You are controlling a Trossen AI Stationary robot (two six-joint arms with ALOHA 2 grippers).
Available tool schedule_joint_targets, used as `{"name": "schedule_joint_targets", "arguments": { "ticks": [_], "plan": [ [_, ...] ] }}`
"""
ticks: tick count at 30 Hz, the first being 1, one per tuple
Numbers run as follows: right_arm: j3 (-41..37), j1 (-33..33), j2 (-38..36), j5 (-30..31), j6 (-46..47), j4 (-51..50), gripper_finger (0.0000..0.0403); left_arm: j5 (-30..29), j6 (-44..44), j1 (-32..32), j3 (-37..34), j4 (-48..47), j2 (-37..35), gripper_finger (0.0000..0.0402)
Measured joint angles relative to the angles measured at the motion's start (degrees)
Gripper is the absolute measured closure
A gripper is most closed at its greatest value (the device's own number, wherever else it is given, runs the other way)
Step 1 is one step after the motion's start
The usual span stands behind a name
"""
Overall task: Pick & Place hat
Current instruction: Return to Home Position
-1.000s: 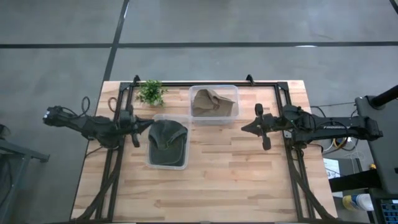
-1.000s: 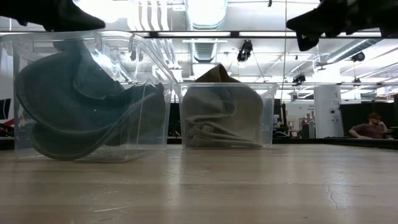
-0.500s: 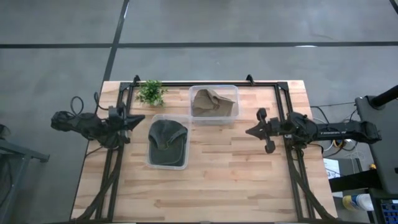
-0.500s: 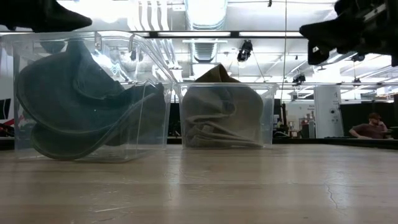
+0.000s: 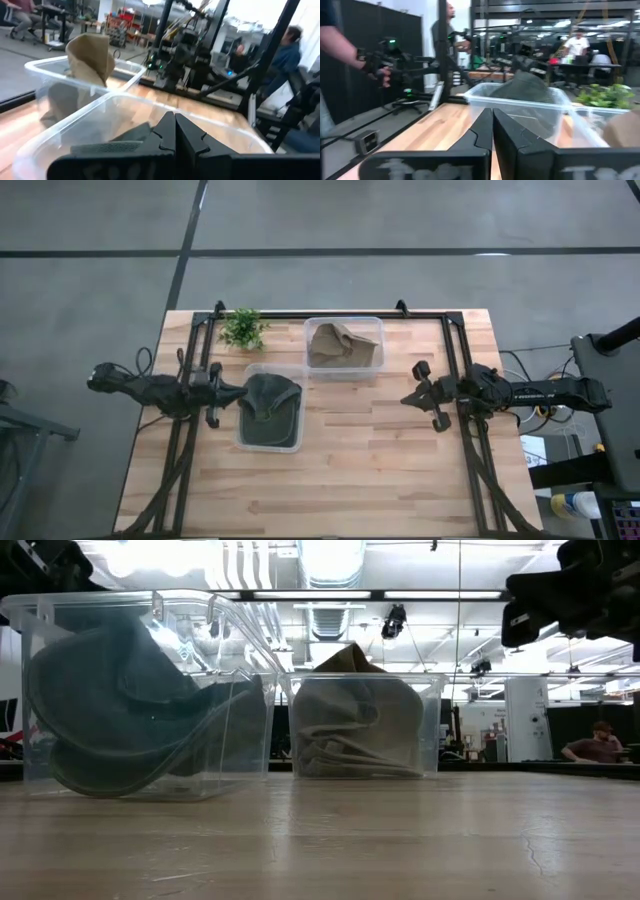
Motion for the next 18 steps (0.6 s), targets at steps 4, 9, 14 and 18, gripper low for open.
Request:
{"name": "schedule_joint_targets", "arguments": {
  "ticks": [4, 9, 14, 18],
  "plan": [
    [0.0, 0.0, 0.2, -2.1, 0.6, -0.2, 0.0394, 0.8, 2.2, 0.0, -2.4, 4.0, 0.0, 0.0401],
    [0.0, 0.0, 0.2, -2.1, 2.7, -0.5, 0.0394, 0.8, 4.1, 0.0, -4.1, 4.5, 0.0, 0.0401],
    [0.0, 0.0, 0.2, -2.1, 2.4, -0.5, 0.0394, 0.4, 3.5, 0.0, -4.1, 4.0, 0.0, 0.0401],
    [0.0, 0.0, 0.3, -2.1, 2.6, -0.5, 0.0394, 0.2, 3.4, 0.0, -4.1, 4.0, 0.0, 0.0401]
  ]
}}
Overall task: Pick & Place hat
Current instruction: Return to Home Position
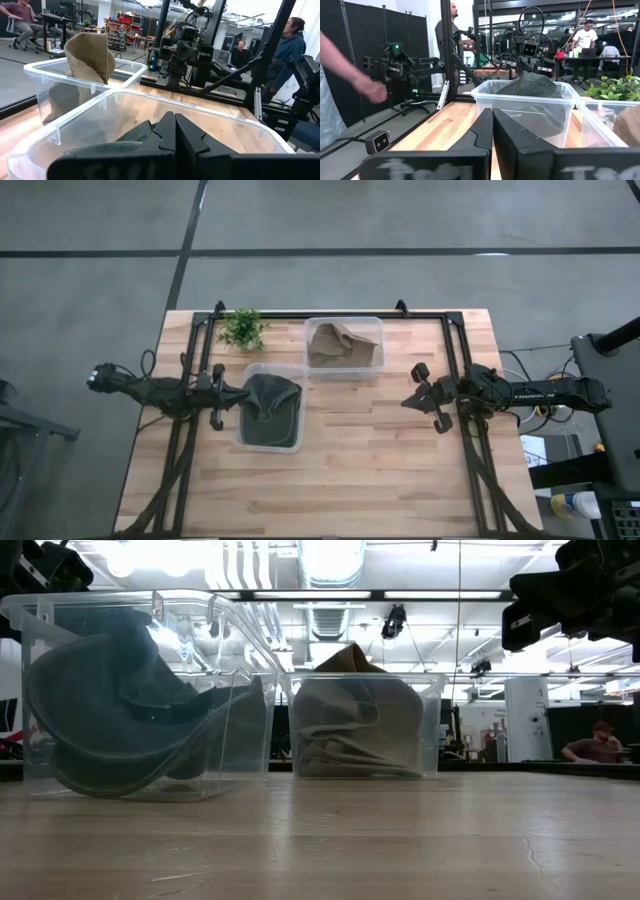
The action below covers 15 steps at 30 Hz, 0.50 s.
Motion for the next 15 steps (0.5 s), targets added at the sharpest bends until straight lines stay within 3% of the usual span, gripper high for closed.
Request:
{"name": "schedule_joint_targets", "arguments": {
  "ticks": [15],
  "plan": [
    [0.0, 0.0, 0.0, 0.1, -0.1, 0.0, 0.0394, -0.2, -0.1, 0.0, 0.0, -0.1, 0.1, 0.0401]
  ]
}}
